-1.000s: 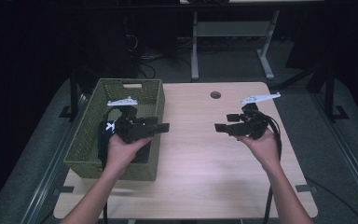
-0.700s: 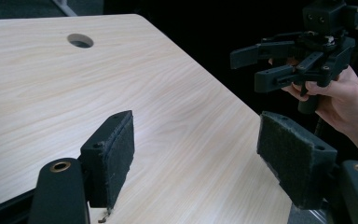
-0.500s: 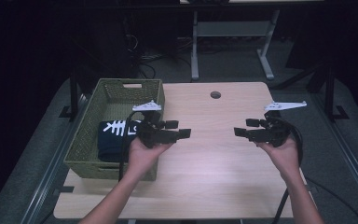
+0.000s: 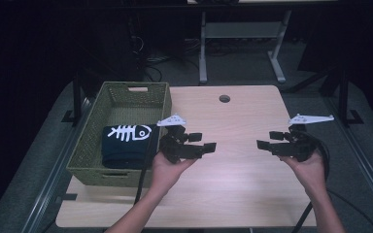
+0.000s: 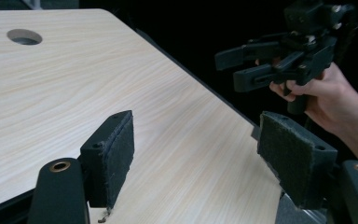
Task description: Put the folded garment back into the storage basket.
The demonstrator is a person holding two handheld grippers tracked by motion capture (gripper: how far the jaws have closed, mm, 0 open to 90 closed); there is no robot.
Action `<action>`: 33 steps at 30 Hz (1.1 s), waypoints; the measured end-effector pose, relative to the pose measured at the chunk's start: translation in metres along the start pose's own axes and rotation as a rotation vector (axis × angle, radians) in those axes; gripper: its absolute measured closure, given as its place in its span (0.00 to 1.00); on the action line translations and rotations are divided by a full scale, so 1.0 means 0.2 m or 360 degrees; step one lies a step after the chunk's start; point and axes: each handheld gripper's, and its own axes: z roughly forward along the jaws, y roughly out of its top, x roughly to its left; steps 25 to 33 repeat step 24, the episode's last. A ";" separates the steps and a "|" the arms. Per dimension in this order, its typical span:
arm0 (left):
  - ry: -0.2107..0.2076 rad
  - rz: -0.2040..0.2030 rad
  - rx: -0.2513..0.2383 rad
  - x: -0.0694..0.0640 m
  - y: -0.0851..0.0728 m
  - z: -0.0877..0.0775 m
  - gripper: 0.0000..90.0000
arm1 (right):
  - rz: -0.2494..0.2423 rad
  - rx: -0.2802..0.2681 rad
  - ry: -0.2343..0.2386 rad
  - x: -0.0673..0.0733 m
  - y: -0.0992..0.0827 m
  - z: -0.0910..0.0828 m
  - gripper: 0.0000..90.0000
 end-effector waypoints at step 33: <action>-0.0032 0.0123 0.0044 -0.14 -0.25 0.08 0.27 | 0.0004 -0.0056 -0.0100 0.02 -0.33 -0.08 0.26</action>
